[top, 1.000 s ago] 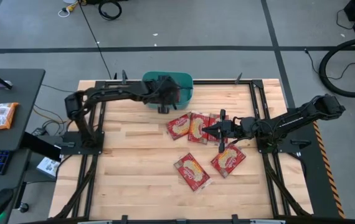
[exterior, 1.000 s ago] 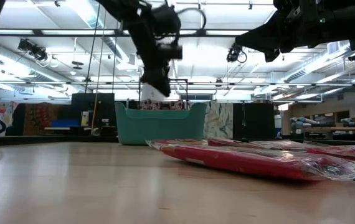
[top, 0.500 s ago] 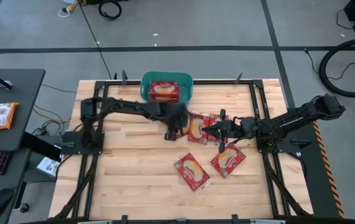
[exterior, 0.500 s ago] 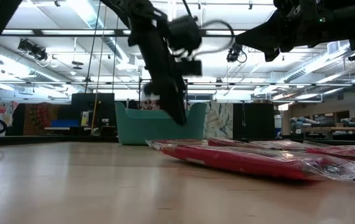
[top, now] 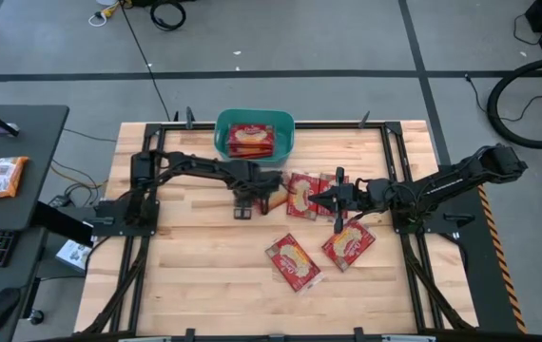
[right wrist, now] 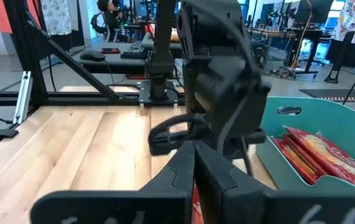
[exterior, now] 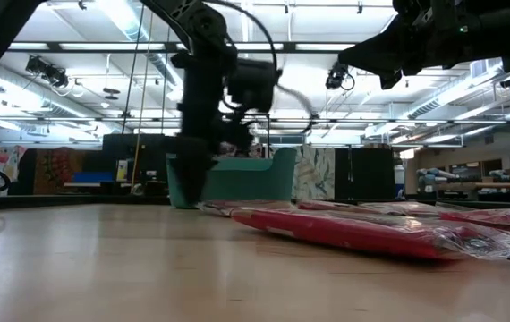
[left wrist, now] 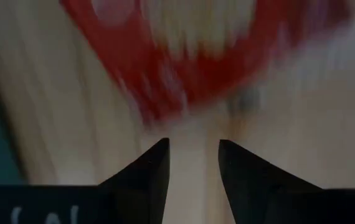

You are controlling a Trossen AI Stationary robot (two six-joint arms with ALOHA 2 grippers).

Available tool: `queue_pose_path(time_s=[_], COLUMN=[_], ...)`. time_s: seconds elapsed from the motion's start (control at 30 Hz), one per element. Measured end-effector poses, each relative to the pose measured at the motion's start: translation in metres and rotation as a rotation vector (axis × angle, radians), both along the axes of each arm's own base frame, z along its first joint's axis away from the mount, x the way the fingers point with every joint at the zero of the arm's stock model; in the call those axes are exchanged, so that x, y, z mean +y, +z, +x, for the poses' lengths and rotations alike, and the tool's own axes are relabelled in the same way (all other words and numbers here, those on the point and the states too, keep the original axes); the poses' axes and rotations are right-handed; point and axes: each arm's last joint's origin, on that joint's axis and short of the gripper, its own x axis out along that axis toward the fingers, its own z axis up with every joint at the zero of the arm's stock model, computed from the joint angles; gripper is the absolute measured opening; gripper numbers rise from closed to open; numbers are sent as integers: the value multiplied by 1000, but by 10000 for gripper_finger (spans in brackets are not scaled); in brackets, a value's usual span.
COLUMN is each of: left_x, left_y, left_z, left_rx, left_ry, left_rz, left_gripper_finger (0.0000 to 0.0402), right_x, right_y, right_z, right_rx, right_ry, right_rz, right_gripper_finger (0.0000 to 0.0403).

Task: Sort popcorn bags into baskets
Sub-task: Put the popcorn bag into the green bin

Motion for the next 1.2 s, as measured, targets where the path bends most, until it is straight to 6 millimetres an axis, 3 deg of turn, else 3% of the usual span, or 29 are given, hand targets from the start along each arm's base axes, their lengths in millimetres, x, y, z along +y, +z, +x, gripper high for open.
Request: queue_pose_path(time_s=[0.23,0.37,0.47,0.77,0.93,1.2], left_x=[-19,-23,-21,-11,-4,-11], left_y=[3,25,29,12,-10,-15], left_z=[-10,-3,8,38,40,20], left_rx=[111,-47,-176,-395,-338,-121], left_ry=[-25,-36,-31,-53,-26,22], left_rz=[36,96,105,103,95,46], left_gripper_finger=[141,141,141,141,141,141], right_x=[0,0,0,1,1,1], right_y=[0,0,0,0,-1,-1], right_z=[0,0,0,0,0,0], right_rx=[-2,-4,-5,0,9,11], right_ry=[0,0,0,7,7,7], right_rz=[1,1,1,7,1,4], right_gripper_finger=[13,13,13,13,13,13])
